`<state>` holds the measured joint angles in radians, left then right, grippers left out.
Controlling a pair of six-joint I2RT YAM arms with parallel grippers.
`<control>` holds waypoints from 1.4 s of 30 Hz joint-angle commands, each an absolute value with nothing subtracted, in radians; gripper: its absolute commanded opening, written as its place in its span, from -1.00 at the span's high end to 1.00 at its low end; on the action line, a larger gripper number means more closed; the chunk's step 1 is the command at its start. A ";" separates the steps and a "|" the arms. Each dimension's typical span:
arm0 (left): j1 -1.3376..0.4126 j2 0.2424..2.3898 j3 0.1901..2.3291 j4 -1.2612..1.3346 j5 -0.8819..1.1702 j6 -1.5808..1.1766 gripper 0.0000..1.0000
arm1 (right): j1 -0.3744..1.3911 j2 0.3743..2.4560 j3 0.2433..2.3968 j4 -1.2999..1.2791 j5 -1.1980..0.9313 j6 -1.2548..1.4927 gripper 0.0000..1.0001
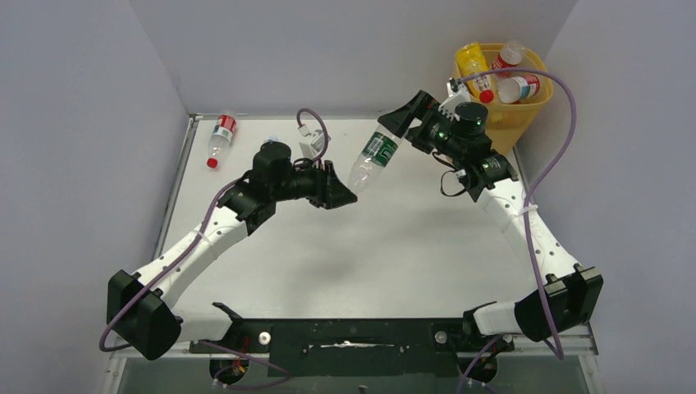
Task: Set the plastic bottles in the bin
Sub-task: Place the plastic bottle in the trash bin.
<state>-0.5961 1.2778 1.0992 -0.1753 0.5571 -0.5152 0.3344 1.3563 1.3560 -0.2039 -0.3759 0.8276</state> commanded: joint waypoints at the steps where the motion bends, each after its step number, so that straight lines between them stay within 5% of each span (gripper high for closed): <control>1: -0.601 1.255 1.149 -0.113 0.597 -0.503 0.22 | 0.331 1.370 1.384 -0.148 -0.410 0.839 -0.78; 7: -0.601 1.255 1.145 -0.111 0.607 -0.501 0.20 | 0.325 1.380 1.393 -0.137 -0.426 0.841 -0.18; 10: -0.599 1.270 1.165 -0.151 0.595 -0.492 0.04 | 0.314 1.383 1.408 -0.145 -0.425 0.834 0.11; 14: -0.598 1.271 1.261 -0.287 0.519 -0.449 -0.25 | 0.262 1.413 1.499 -0.215 -0.402 0.777 0.13; 16: -0.595 1.250 1.307 -0.356 0.462 -0.429 -0.71 | 0.221 1.438 1.594 -0.268 -0.381 0.733 0.14; 17: -0.592 1.238 1.326 -0.388 0.433 -0.421 -0.74 | 0.202 1.450 1.642 -0.302 -0.355 0.708 0.14; 25: -0.540 1.162 1.370 -0.532 0.383 -0.391 -0.75 | 0.117 1.495 1.916 -0.345 0.081 0.474 0.17; 34: -0.486 1.109 1.246 -0.528 0.434 -0.367 -0.75 | 0.100 1.351 1.686 0.254 0.537 0.262 0.18; 42: -0.446 1.120 1.213 -0.496 0.523 -0.355 -0.75 | 0.099 1.468 1.657 0.664 0.788 -0.008 0.19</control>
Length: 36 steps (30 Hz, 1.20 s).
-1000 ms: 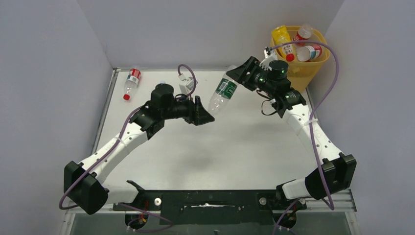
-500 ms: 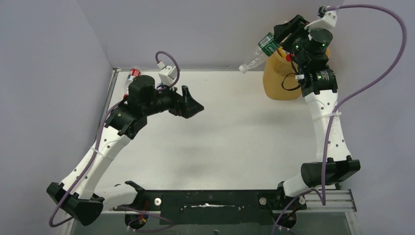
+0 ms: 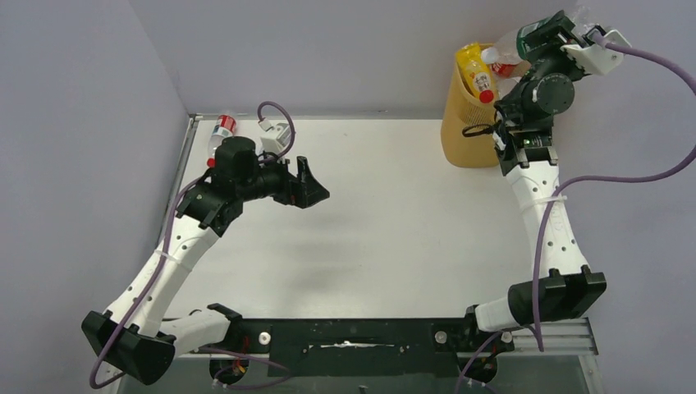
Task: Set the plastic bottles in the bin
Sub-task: Place the plastic bottle in the trash bin.
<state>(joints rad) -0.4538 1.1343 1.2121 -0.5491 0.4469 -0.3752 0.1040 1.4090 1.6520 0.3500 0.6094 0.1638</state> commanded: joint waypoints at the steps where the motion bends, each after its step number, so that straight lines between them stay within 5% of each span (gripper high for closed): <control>1: -0.446 1.128 1.213 -0.491 0.538 -0.359 -0.75 | 0.100 1.490 1.658 0.709 0.805 -0.036 0.17; 13: -0.438 1.188 1.209 -0.473 0.579 -0.354 -0.75 | 0.099 1.773 1.844 0.874 0.934 -0.229 0.10; 21: -0.430 1.201 1.204 -0.467 0.591 -0.347 -0.75 | 0.080 1.938 2.064 0.638 0.995 -0.102 0.03; 36: -0.420 1.200 1.184 -0.442 0.603 -0.366 -0.75 | -0.038 1.961 2.113 0.116 0.740 0.380 0.02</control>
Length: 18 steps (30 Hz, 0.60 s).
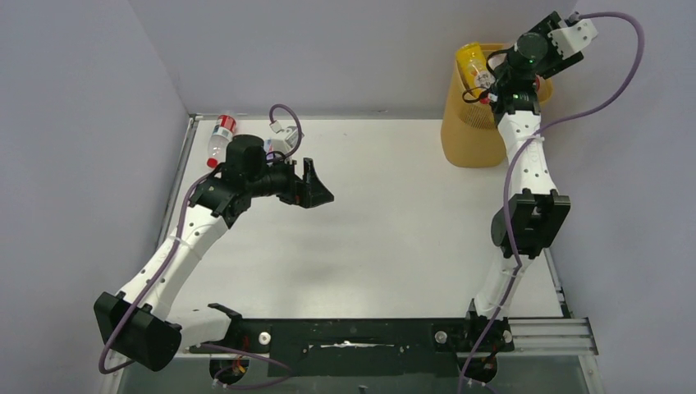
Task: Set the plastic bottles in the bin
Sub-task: Place the plastic bottle in the trash bin.
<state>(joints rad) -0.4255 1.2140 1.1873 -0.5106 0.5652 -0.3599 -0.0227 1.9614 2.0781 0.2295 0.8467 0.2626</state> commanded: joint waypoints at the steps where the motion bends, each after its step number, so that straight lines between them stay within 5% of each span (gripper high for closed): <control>1: -0.420 1.199 1.183 -0.441 0.602 -0.367 -0.75 | -0.036 1.965 2.117 0.116 0.734 0.369 -0.01; 12: -0.422 1.177 1.169 -0.428 0.603 -0.389 -0.75 | -0.031 2.065 2.294 -0.078 0.638 0.352 -0.31; 18: -0.423 1.168 1.167 -0.433 0.600 -0.394 -0.75 | -0.027 2.014 2.225 -0.046 0.634 0.339 -0.71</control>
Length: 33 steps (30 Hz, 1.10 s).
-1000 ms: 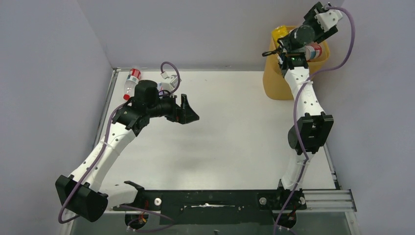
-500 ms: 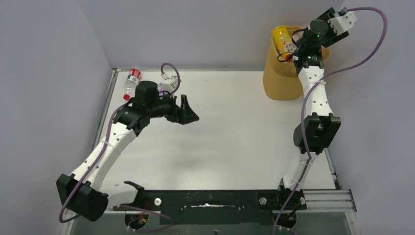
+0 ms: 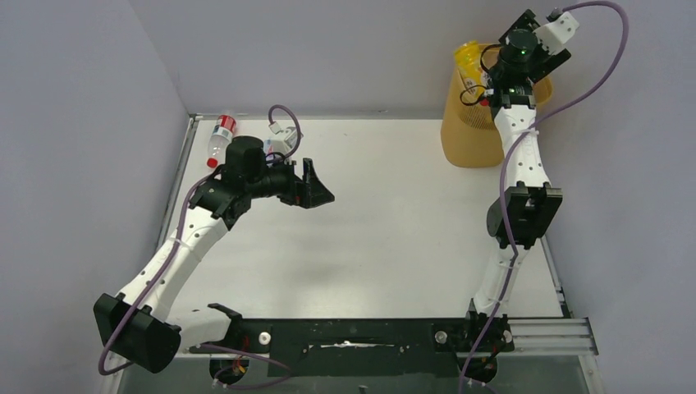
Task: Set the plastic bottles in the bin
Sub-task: Place the plastic bottle in the trash bin.
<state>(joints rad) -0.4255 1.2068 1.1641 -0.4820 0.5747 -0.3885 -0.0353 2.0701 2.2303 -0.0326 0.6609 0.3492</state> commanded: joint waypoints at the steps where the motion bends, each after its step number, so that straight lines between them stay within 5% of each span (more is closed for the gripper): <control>1: -0.423 1.167 1.165 -0.434 0.600 -0.395 -0.75 | -0.027 2.009 2.230 -0.050 0.638 0.334 -0.82; 4: -0.424 1.164 1.163 -0.432 0.599 -0.397 -0.75 | -0.026 1.978 2.237 -0.049 0.637 0.318 -0.98; 19: -0.426 1.160 1.173 -0.435 0.591 -0.404 -0.75 | -0.020 1.674 2.149 -0.072 0.576 0.306 -0.96; 33: -0.429 1.115 1.159 -0.491 0.570 -0.414 -0.77 | -0.020 1.219 1.965 -0.579 0.230 0.428 -0.96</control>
